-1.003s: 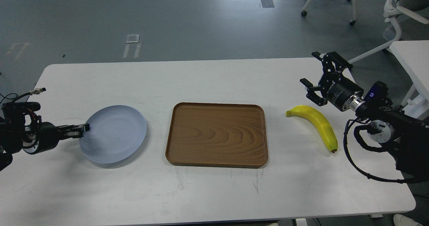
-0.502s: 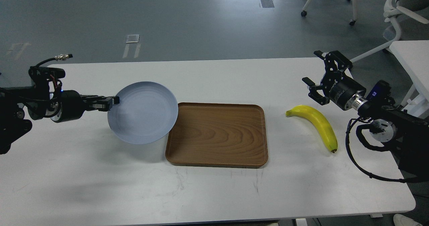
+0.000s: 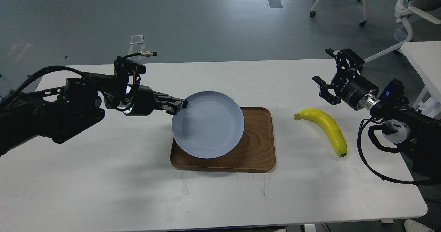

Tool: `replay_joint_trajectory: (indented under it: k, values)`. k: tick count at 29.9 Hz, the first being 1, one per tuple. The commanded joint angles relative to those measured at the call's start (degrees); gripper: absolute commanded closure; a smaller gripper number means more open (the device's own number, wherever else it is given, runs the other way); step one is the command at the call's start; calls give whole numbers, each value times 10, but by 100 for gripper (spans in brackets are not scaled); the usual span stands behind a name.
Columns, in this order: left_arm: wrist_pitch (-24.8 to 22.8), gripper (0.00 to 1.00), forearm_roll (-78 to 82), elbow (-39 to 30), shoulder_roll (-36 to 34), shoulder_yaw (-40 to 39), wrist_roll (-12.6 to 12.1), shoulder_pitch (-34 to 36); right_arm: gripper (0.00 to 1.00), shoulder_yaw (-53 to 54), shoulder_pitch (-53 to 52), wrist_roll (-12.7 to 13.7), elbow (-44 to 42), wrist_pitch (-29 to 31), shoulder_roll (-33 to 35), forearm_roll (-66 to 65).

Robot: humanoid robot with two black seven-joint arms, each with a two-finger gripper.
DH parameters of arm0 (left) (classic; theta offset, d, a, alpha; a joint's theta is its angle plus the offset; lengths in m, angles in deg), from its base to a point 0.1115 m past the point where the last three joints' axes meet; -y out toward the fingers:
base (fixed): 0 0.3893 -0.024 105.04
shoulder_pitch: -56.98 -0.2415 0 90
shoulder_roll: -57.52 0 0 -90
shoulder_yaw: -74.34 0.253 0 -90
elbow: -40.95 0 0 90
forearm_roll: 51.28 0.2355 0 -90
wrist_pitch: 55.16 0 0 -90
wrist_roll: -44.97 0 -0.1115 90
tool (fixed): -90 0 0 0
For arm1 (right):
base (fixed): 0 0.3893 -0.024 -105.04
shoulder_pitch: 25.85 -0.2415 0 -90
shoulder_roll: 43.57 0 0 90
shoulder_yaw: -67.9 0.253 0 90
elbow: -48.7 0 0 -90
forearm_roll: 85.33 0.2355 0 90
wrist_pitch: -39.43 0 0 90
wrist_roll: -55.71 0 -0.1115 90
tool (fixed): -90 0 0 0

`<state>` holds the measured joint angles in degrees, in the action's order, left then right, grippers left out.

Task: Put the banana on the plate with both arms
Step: 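Lift the plate with the left gripper and carry it over the wooden tray, then lower the plate flat onto the tray and open the left gripper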

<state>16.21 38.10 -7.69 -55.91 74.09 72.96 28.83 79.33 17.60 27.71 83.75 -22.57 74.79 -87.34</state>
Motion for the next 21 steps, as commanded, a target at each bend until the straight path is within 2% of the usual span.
replay_joint_trajectory:
  k: [1,12,21]
  values:
    - [0,100,0,37,38,17,0,0,1,0,0,0,0,0,1,0]
    - [-1,100,-2,129,123,37,0,-3,1,0,1,0,0,0,13,0]
    - [-11,100,-3,163,147,37,0,-5,1,-1,3,0,1,0,13,0]
